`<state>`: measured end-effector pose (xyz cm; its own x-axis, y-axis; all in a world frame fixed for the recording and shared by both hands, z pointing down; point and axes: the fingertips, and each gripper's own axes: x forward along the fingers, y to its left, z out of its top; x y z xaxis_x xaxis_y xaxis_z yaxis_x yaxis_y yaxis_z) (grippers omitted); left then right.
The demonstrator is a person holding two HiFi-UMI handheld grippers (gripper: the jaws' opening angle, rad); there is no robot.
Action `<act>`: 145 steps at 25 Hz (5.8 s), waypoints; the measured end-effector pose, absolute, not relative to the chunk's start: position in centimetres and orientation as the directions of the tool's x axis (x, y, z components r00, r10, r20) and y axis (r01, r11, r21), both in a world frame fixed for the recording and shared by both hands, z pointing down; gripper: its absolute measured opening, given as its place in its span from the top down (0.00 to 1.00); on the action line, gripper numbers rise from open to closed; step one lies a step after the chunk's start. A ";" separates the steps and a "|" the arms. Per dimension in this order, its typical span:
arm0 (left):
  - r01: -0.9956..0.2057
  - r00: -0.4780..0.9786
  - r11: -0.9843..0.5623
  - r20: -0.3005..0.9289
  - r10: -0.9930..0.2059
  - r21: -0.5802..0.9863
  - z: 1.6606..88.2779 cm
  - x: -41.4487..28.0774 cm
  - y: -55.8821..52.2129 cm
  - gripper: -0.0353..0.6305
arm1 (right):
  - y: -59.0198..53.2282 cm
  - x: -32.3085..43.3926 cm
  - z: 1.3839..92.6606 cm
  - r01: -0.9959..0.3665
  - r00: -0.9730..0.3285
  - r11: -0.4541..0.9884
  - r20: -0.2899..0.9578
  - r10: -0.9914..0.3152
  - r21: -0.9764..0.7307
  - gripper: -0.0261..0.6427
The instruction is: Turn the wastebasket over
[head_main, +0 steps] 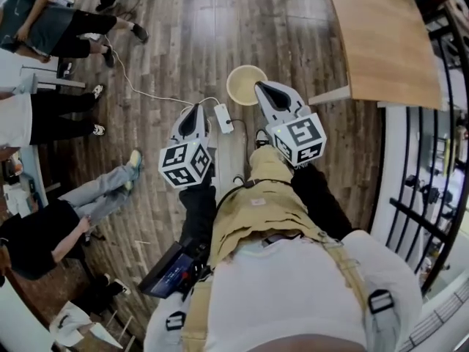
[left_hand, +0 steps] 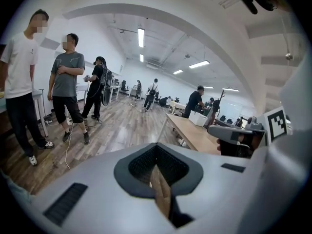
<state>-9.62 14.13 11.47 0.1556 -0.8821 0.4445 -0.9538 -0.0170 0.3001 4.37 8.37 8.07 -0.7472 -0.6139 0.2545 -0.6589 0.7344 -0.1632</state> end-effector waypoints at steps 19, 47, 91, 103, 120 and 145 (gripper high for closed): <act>-0.940 0.190 0.015 0.561 -0.806 0.340 17.5 -5.6 7.3 0.94 | 1.6 8.3 14.2 -0.646 -0.746 0.728 0.391 -0.538 -0.229 0.93; -0.927 0.349 -0.023 0.839 -0.419 0.374 59.9 -11.6 13.0 0.94 | 4.3 3.5 62.7 -0.551 -0.603 0.773 0.790 -0.109 -0.314 0.93; -0.725 0.456 0.406 0.829 -0.323 0.557 94.8 -7.9 -1.4 0.83 | -0.4 3.4 87.8 -0.535 -0.544 0.746 0.837 0.056 -0.397 0.92; -0.945 0.280 0.038 0.865 -0.417 0.325 87.5 -9.1 -9.6 0.87 | -2.7 5.7 85.9 -0.569 -0.550 0.731 0.835 0.003 -0.377 0.92; -0.776 0.270 -0.630 0.894 -0.358 -0.018 88.6 0.4 -5.0 0.87 | -1.2 7.2 87.6 -0.596 -0.538 0.699 0.843 0.018 -0.395 0.92; -0.676 0.302 -0.729 0.943 -0.144 0.105 90.5 -1.6 1.4 0.63 | 0.3 6.9 85.9 -0.593 -0.520 0.698 0.853 0.051 -0.403 0.92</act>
<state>-1.57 1.36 90.52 0.3016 -0.1438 0.9425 -0.6761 -0.7292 0.1051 6.93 0.33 85.89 -0.5197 0.0511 0.8528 -0.5926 0.6975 -0.4029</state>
